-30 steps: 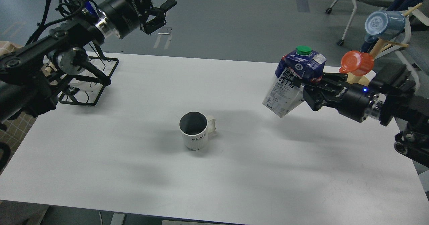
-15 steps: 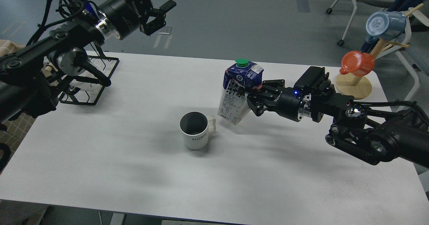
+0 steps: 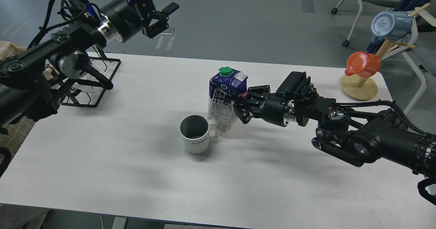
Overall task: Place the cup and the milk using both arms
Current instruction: 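Carry the milk carton with the right gripper beside the white mug, then open the right gripper and withdraw it from the milk carton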
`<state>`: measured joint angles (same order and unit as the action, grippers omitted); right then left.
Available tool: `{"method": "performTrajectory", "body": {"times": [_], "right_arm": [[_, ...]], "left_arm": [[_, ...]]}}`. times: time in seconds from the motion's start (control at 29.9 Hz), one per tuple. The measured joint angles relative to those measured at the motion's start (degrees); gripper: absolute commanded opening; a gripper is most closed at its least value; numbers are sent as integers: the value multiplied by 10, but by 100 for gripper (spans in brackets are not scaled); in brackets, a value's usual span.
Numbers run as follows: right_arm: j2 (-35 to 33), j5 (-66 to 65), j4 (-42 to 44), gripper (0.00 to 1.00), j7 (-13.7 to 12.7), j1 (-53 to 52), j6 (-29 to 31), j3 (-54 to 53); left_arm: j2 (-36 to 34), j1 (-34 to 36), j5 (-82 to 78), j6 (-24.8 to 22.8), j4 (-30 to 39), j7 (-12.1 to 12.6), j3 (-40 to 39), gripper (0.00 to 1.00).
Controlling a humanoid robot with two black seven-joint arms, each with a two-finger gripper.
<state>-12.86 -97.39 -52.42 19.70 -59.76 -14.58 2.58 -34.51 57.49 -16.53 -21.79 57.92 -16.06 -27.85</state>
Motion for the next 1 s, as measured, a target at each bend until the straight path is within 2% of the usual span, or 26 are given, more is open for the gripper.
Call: {"method": "performTrajectory", "body": {"times": [0.17,0.27,0.33,0.44,0.47,0.54,0.57,0.64,0.7,0.8,1.0], "right_arm": [[8,0,10,0,2,2,0,1],[10,0,12,4,5,4,-2,1],[10,0,13,13,5,4,-3,1],[11,0,13,22,6,5,-4,1],[12,0,13,22,6,5,-4,1],[12,0,13,33,6,7,-4,1],[12,0,13,35,7,8,-4,1],[11,0,13,48,7,10,-6,1],[10,0,13,53,9,10,-7,1],[9,0,14,66,13,11,-8,1],[6,0,13,75,18,11,-12,1]], "left_arm": [[-1,0,0,-1,0,-1,0,98],[-1,0,0,-1,0,-1,-1,98],[-1,0,0,-1,0,-1,-1,98],[-1,0,1,-1,0,-1,-3,98],[-1,0,1,-1,0,-1,-4,98],[-1,0,1,-1,0,-1,-6,98],[-1,0,1,-1,0,-1,-6,98],[-1,0,1,-1,0,-1,-6,98],[-1,0,1,-1,0,-1,-6,98],[-1,0,1,-1,0,-1,-7,98],[-1,0,1,-1,0,-1,-8,98]]}}
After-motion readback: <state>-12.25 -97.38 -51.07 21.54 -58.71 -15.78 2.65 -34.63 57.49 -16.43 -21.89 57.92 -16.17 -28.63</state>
